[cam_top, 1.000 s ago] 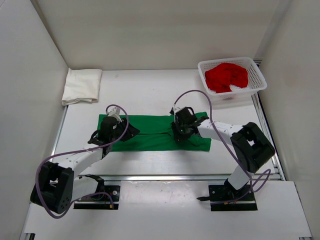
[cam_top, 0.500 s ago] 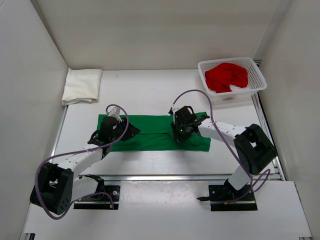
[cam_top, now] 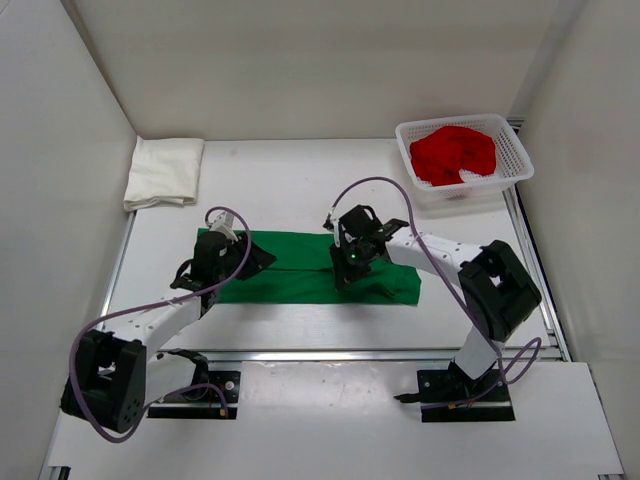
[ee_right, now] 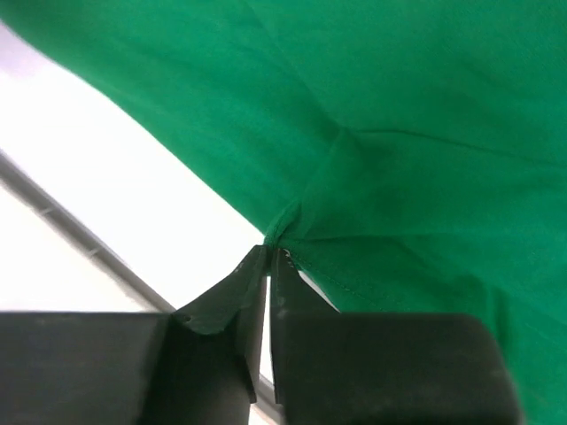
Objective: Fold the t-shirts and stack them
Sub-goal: Fold the other side of the tshirt into a rectangle
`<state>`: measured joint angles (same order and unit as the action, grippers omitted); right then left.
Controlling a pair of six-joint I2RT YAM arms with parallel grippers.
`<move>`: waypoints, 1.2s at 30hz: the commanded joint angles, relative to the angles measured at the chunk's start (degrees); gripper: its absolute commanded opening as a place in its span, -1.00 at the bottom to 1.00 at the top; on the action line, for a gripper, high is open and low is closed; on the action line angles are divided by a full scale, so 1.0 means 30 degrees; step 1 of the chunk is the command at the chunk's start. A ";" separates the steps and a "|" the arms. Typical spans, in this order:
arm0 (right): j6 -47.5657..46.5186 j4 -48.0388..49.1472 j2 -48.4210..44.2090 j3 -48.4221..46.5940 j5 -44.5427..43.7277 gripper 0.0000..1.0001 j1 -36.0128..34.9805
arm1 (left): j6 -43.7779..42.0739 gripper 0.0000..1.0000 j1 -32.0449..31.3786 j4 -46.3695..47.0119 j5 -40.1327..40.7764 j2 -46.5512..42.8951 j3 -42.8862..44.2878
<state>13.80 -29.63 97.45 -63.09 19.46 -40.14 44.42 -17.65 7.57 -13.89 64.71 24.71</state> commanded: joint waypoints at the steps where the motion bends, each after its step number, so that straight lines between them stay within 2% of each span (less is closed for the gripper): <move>1: 0.0437 0.0907 -0.0198 0.0051 0.1947 -0.90 -0.0242 | -0.0247 -0.16 0.0580 -0.0006 -0.0760 -0.0447 0.0697; 3: 0.0729 0.1261 -0.0547 -0.0005 0.2330 -0.61 -0.0243 | -0.0364 -0.18 0.0697 -0.0121 -0.0703 -0.0388 0.0962; 6: 0.0964 0.2311 -0.1540 0.0404 0.4463 -0.35 0.0545 | -0.0540 -0.17 0.1134 -0.0210 -0.0701 -0.0067 0.1517; 8: 0.1142 0.2812 -0.2506 0.0900 0.4820 -0.34 0.1042 | -0.0569 -0.17 0.1108 -0.0151 -0.0615 0.0110 0.1576; 10: 0.1344 0.3514 -0.3824 0.1571 0.4122 -0.49 0.1980 | -0.0686 -0.17 0.0816 -0.0034 -0.0294 0.0488 0.1840; 12: 0.2424 0.5149 -0.4676 0.2657 0.3475 -1.00 0.3965 | -0.0746 -0.16 0.0173 0.0227 0.0000 0.1132 0.2074; 16: 0.4273 0.8523 -0.5704 0.5265 0.2216 -1.00 0.7574 | -0.0862 -0.15 -0.0503 0.0668 -0.0143 0.3240 0.2836; 17: 0.4653 0.9717 -0.5822 0.6138 0.1488 -0.97 0.8594 | -0.0921 -0.15 -0.0649 0.0524 -0.0145 0.3680 0.3157; 19: 0.5475 1.1771 -0.5561 0.7081 0.0195 -0.76 1.0733 | -0.0834 -0.14 -0.0796 0.0727 -0.0261 0.4531 0.3510; 20: 0.5593 1.2215 -0.5327 0.7288 0.0076 -0.70 1.1178 | -0.0775 -0.15 -0.0710 0.0901 -0.0379 0.4766 0.3425; 22: 0.5711 1.2426 -0.4217 0.7232 -0.0043 -0.44 1.2642 | -0.0483 -0.16 -0.0358 0.1514 -0.0554 0.5235 0.3191; 24: 0.5302 1.3037 -0.3368 0.7317 -0.0187 -0.34 1.3172 | 0.0042 -0.15 0.0079 0.2071 -0.1051 0.5412 0.2637; 27: 0.5417 1.4118 -0.2253 0.7258 0.1388 -0.28 1.3351 | 0.0571 -0.15 0.0899 0.2951 -0.1344 0.5529 0.1667; 30: 0.5447 1.4736 -0.1549 0.7173 0.1773 -0.27 1.3351 | 0.0806 -0.14 0.1575 0.3566 -0.1696 0.5939 0.1025; 31: 0.5622 1.4826 -0.1285 0.7057 0.1832 -0.30 1.3351 | 0.1068 -0.14 0.1867 0.3772 -0.1785 0.6086 0.0934; 32: 0.5769 1.4943 -0.0905 0.7026 0.1890 -0.47 1.3293 | 0.1158 -0.15 0.2450 0.4238 -0.1844 0.6319 0.0730; 33: 0.5886 1.5002 -0.0843 0.6910 0.1978 -0.55 1.3350 | 0.1623 -0.15 0.2542 0.4533 -0.2251 0.6408 0.0583; 35: 0.6120 1.5120 -0.0521 0.6763 0.1950 -0.91 1.4052 | 0.2416 -0.15 0.3798 0.5849 -0.2839 0.7196 -0.0091; 36: 0.6035 1.5149 -0.0491 0.6675 0.2008 -0.98 1.4083 | 0.2709 -0.16 0.4122 0.6028 -0.2957 0.7374 -0.0237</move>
<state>31.11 11.29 95.42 -41.36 24.88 0.62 49.08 -8.58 19.92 -19.59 85.56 25.74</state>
